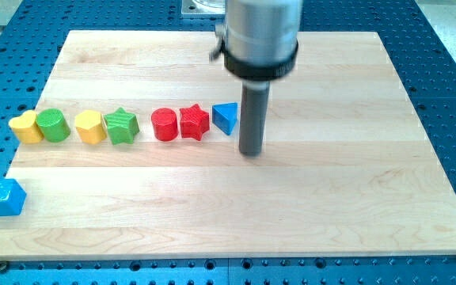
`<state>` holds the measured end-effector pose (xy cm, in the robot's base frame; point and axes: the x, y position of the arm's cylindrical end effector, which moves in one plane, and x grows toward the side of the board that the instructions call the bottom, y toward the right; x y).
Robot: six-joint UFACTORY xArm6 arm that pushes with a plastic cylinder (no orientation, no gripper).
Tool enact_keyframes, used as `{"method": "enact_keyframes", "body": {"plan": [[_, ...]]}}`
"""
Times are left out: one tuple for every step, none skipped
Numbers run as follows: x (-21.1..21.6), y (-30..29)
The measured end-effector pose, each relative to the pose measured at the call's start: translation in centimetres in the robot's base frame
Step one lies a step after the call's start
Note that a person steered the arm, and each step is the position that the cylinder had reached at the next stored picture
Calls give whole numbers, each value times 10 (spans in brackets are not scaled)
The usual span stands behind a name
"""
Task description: Move the cube vertically to the triangle
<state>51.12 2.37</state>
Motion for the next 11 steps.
{"method": "enact_keyframes", "body": {"plan": [[71, -149], [106, -287], [102, -328], [93, -327], [58, -328], [34, -317], [34, -250], [32, -222], [20, -272], [20, -165], [21, -68]]}}
